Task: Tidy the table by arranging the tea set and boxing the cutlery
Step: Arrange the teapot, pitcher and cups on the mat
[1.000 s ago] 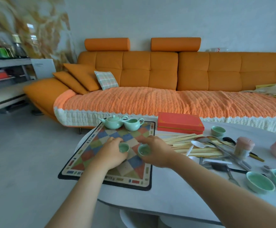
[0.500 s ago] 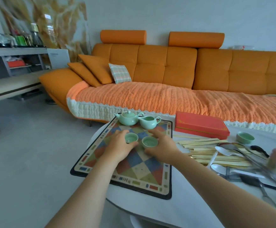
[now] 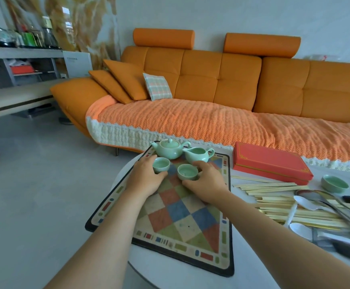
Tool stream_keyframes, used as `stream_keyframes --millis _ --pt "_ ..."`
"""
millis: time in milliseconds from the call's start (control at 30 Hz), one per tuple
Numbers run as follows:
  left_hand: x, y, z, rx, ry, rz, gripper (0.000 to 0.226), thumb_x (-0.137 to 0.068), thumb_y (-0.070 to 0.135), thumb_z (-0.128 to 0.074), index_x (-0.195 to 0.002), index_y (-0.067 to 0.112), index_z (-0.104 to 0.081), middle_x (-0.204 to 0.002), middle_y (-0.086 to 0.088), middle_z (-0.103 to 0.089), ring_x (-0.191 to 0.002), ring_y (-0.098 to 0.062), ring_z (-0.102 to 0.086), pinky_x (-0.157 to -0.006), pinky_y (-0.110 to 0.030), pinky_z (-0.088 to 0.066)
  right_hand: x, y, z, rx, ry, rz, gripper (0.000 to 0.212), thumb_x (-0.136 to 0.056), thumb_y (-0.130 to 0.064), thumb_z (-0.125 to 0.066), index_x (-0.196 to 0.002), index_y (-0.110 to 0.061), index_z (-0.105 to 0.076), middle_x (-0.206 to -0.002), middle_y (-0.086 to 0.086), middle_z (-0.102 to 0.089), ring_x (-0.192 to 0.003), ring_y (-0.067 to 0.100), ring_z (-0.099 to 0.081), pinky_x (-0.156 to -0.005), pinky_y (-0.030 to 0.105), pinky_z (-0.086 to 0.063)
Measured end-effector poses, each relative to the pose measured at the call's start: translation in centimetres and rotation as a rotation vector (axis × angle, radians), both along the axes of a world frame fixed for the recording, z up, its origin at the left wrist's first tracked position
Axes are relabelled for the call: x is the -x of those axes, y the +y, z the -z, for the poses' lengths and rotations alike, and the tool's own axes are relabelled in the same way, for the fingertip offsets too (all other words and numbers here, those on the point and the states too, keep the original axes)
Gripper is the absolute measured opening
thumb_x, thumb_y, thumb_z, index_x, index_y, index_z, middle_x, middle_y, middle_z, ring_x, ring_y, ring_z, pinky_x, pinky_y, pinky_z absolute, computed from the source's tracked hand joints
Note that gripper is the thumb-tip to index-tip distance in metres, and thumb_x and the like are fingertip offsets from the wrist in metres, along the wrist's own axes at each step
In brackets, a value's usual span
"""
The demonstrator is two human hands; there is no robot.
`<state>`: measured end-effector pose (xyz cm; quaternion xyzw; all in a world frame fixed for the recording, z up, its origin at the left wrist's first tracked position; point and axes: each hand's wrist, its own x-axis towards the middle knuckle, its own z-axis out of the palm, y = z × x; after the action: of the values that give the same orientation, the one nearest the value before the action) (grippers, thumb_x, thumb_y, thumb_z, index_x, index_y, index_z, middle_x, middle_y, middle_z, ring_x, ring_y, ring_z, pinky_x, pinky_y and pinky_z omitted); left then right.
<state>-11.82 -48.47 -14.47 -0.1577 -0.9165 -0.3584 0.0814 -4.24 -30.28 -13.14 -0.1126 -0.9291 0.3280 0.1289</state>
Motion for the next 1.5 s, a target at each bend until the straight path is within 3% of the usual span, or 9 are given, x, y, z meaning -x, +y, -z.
stream_keyframes --millis 133,400,567,833,1100,1200,1300,1400,1500 --pt "0.8 0.3 0.1 -0.023 0.022 -0.063 0.043 -0.073 0.044 -0.072 -0.112 0.032 -0.057 -0.107 0.004 -0.059 -0.109 -0.025 -0.052 -0.078 -0.043 -0.052 1.3 -1.0 -0.3 -0.01 0.007 0.021 0.06 -0.074 -0.047 -0.073 -0.127 -0.026 -0.053 -0.104 -0.005 -0.066 -0.096 0.015 -0.062 -0.076 0.036 -0.057" --pt "0.5 0.3 -0.4 0.012 -0.025 -0.079 0.079 -0.076 0.039 -0.077 -0.143 0.023 -0.037 -0.136 -0.005 -0.042 -0.127 -0.027 -0.041 -0.091 -0.043 -0.046 1.0 -0.8 -1.1 -0.09 -0.03 -0.016 0.065 -0.075 -0.042 -0.075 -0.133 -0.025 -0.051 -0.106 -0.006 -0.064 -0.091 0.013 -0.059 -0.069 0.029 -0.051" --pt "-2.7 1.8 -2.4 0.082 0.126 -0.087 0.054 -0.085 0.04 -0.064 -0.129 0.016 -0.044 -0.128 -0.006 -0.043 -0.123 -0.026 -0.04 -0.087 -0.038 -0.043 -1.8 1.2 -2.8 -0.079 -0.094 -0.071 0.065 -0.082 -0.035 -0.072 -0.141 -0.027 -0.046 -0.124 -0.003 -0.059 -0.098 0.013 -0.058 -0.078 0.026 -0.047" --pt "-12.1 10.8 -6.1 0.066 0.135 0.277 0.031 -0.091 0.042 -0.057 -0.118 0.028 -0.051 -0.113 0.011 -0.052 -0.102 -0.011 -0.054 -0.082 -0.034 -0.048 -12.5 8.0 -5.8 -0.103 -0.081 -0.046 0.029 -0.087 -0.033 -0.065 -0.114 -0.024 -0.069 -0.103 -0.009 -0.07 -0.088 0.011 -0.063 -0.084 0.03 -0.051" --pt "-22.0 21.2 -6.8 0.128 0.254 0.559 0.029 -0.09 0.036 -0.059 -0.116 0.028 -0.052 -0.106 0.012 -0.052 -0.096 -0.013 -0.052 -0.071 -0.033 -0.043 -24.9 17.8 -6.4 -0.118 -0.115 0.133 0.02 -0.088 -0.024 -0.062 -0.104 -0.031 -0.07 -0.096 -0.018 -0.067 -0.078 -0.004 -0.057 -0.077 0.018 -0.044" --pt "-25.8 24.5 -7.1 0.107 0.234 0.717 0.032 -0.09 0.035 -0.058 -0.121 0.03 -0.051 -0.114 0.011 -0.052 -0.102 -0.011 -0.051 -0.077 -0.033 -0.046 -28.5 20.7 -6.4 -0.111 -0.137 0.194 0.021 -0.089 -0.025 -0.059 -0.106 -0.032 -0.07 -0.096 -0.017 -0.063 -0.089 0.007 -0.06 -0.083 0.023 -0.046" --pt "-29.2 27.4 -6.8 0.119 0.186 0.874 0.045 -0.088 0.036 -0.059 -0.131 0.031 -0.048 -0.128 0.01 -0.051 -0.116 -0.011 -0.049 -0.09 -0.033 -0.045 -31.6 23.9 -6.1 -0.164 -0.141 0.264 0.033 -0.089 -0.014 -0.055 -0.114 -0.029 -0.07 -0.114 -0.007 -0.068 -0.098 0.013 -0.061 -0.087 0.024 -0.045" --pt "-31.3 29.9 -6.3 0.258 0.087 0.943 0.069 -0.082 0.051 -0.063 -0.142 0.028 -0.039 -0.14 0.008 -0.044 -0.126 -0.013 -0.043 -0.099 -0.032 -0.04 -34.5 26.7 -5.8 -0.209 -0.19 0.312 0.046 -0.087 -0.006 -0.051 -0.126 -0.028 -0.063 -0.131 -0.003 -0.061 -0.118 0.017 -0.056 -0.1 0.027 -0.042" --pt "-32.1 31.5 -5.8 0.447 0.166 0.923 0.085 -0.076 0.066 -0.062 -0.146 0.027 -0.034 -0.148 0.002 -0.039 -0.134 -0.02 -0.037 -0.108 -0.041 -0.036 -36.7 28.3 -5.6 -0.145 -0.264 0.311 0.048 -0.089 -0.018 -0.053 -0.135 -0.03 -0.054 -0.142 -0.002 -0.051 -0.129 0.018 -0.047 -0.109 0.036 -0.038"
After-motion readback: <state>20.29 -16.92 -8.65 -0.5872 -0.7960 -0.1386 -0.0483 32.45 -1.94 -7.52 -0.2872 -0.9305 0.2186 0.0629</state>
